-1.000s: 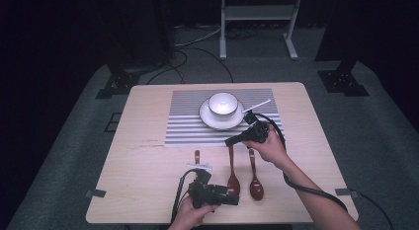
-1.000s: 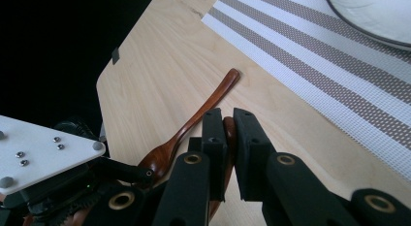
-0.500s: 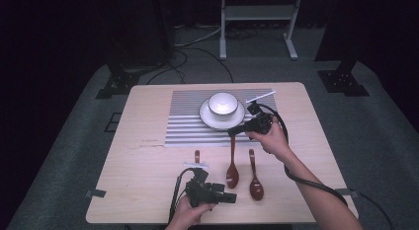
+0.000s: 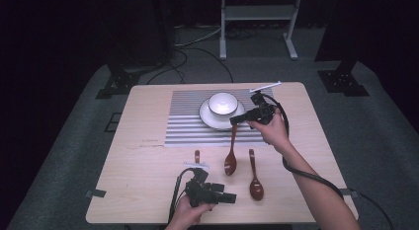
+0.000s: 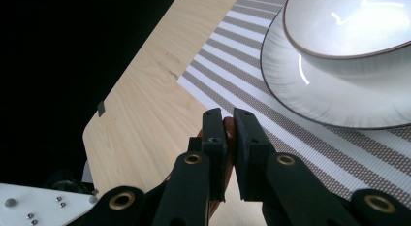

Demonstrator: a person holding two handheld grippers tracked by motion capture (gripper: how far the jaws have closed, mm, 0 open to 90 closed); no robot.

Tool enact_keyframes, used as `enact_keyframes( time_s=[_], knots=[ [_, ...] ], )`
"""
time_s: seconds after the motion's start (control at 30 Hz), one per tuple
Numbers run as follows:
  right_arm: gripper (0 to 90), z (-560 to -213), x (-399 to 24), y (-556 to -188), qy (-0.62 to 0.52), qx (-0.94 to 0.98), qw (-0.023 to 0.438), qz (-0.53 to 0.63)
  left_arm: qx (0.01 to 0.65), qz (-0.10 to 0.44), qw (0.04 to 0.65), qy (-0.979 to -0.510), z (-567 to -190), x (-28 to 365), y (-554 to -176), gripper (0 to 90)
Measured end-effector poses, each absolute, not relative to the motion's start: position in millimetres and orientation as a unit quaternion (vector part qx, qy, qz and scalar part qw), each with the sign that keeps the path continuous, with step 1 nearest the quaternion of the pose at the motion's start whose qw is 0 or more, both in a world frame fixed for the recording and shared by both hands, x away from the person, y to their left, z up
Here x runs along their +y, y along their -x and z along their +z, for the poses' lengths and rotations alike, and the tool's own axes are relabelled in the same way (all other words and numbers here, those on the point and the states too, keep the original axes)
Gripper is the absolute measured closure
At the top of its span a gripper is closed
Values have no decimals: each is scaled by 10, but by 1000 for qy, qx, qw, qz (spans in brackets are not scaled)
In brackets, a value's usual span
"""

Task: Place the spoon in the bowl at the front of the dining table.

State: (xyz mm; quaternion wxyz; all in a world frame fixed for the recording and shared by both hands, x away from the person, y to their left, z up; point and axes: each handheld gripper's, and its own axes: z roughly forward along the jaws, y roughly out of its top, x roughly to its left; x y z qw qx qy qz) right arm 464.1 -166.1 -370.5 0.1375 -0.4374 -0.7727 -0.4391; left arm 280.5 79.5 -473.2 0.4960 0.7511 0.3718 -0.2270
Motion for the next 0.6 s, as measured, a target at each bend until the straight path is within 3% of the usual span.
enact_keyframes(
  time_s=[0.6],
  knots=[
    [834,-3633,-1755,-4870,475,-741,121,-459,371,-228,497,-751,-4729,799,-2805,54]
  ],
)
